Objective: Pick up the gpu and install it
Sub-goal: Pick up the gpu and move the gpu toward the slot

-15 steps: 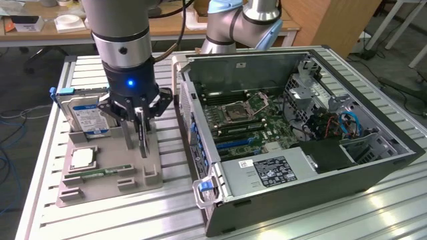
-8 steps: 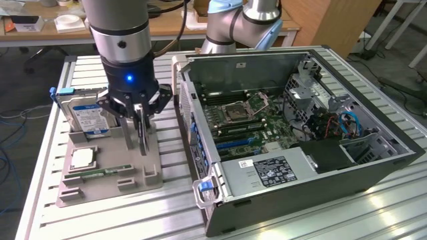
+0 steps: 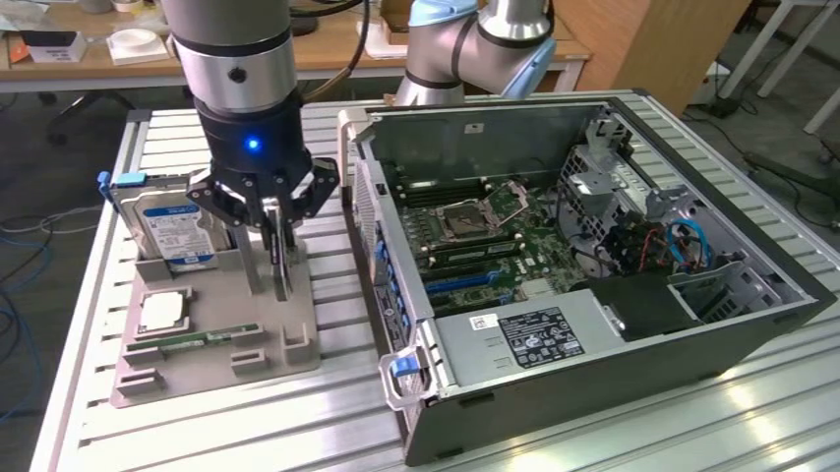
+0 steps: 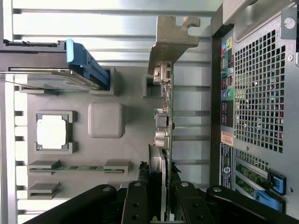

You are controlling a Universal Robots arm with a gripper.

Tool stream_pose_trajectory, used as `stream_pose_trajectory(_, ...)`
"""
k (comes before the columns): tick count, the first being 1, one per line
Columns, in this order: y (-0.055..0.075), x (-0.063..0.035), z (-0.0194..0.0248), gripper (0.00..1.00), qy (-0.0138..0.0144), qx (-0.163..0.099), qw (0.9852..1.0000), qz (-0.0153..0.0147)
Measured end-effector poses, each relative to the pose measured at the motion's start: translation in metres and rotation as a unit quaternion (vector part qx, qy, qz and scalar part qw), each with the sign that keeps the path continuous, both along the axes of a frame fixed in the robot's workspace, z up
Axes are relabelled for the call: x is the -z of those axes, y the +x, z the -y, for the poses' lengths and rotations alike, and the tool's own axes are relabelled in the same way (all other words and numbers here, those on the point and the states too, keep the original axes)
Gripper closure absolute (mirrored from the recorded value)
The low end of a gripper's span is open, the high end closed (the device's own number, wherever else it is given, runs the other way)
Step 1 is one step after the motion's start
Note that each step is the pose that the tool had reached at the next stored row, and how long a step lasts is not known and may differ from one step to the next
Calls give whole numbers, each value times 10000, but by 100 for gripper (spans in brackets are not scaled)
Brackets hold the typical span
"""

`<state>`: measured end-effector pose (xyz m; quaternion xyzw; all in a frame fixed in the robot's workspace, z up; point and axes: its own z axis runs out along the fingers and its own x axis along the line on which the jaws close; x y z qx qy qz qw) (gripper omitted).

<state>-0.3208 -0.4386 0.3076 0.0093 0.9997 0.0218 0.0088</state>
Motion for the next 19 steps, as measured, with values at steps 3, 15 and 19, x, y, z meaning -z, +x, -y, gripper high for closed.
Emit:
stream_pose_trajectory(3,0,-2,0,73,4,0,10000,-1)
stream_pose_trajectory(15,0,-50,0,73,24,0,10000,-1)
stream_pose_trajectory(19,0,-51,0,73,22,0,10000,-1)
